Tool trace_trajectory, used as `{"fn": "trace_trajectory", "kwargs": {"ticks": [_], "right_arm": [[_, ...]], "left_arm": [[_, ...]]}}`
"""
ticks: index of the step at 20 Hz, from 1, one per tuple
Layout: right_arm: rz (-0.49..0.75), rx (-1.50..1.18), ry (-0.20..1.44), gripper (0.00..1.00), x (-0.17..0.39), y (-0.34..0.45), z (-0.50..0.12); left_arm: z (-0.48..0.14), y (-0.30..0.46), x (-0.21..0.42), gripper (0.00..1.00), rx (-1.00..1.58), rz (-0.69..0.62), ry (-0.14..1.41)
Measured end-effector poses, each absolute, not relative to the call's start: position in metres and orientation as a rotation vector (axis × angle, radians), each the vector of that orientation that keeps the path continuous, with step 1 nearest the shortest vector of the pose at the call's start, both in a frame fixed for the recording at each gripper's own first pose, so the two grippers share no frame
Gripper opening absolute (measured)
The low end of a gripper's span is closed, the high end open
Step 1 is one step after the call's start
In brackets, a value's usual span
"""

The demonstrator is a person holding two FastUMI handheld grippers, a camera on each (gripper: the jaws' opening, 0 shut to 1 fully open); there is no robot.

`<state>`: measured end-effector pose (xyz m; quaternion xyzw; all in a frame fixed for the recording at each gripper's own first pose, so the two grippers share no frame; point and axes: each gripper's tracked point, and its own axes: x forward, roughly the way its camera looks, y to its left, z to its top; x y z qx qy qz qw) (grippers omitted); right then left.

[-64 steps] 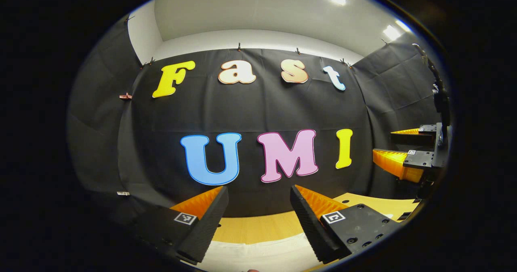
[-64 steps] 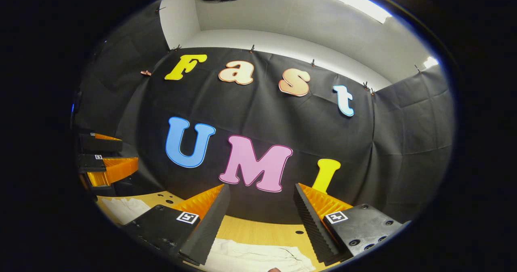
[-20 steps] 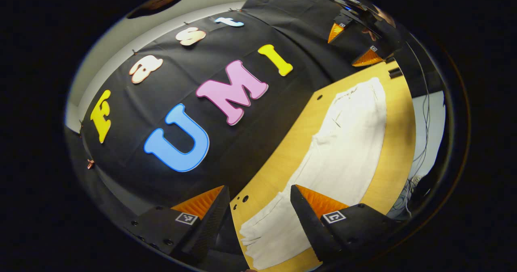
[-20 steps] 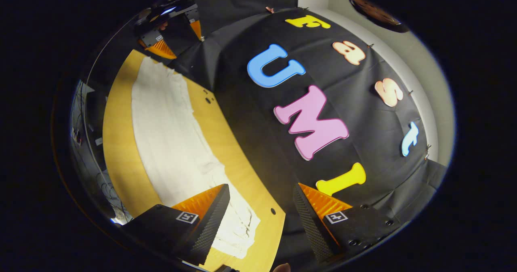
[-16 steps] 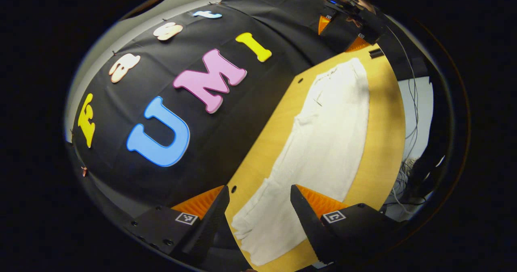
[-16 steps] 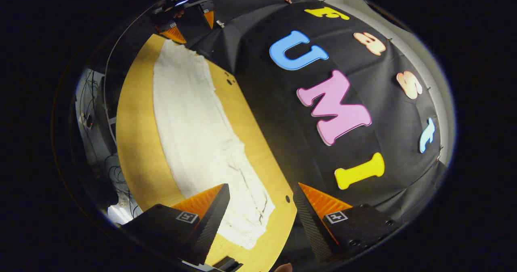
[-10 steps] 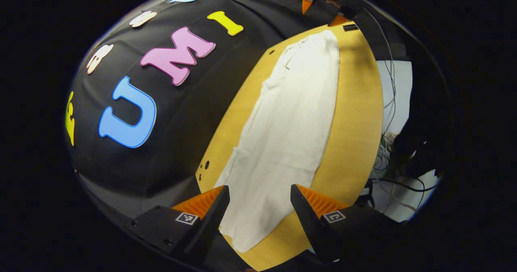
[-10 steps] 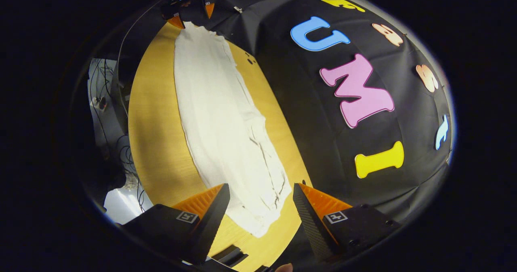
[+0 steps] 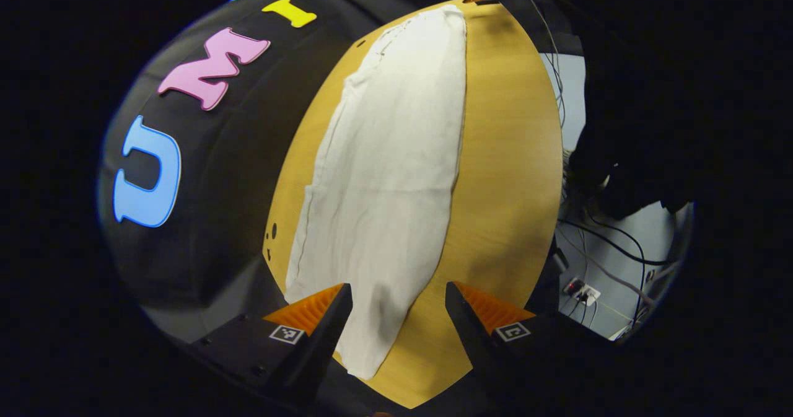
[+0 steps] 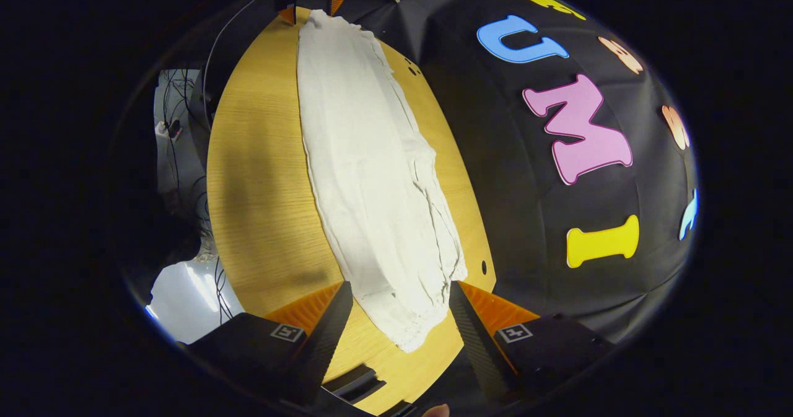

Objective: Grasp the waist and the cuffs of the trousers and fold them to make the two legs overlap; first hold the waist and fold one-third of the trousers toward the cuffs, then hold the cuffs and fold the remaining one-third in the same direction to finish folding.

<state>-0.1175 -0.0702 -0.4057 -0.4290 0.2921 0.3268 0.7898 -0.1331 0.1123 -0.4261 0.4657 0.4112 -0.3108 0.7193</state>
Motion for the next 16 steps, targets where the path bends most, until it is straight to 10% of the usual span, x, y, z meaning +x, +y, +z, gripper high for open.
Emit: {"fn": "trace_trajectory", "kwargs": {"ticks": [16], "right_arm": [[0.772, -0.989, 0.667, 0.97, -0.107, -0.067, -0.455]], "left_arm": [[-0.460, 0.145, -0.067, 0.79, 1.218, -0.724, 0.955]]}}
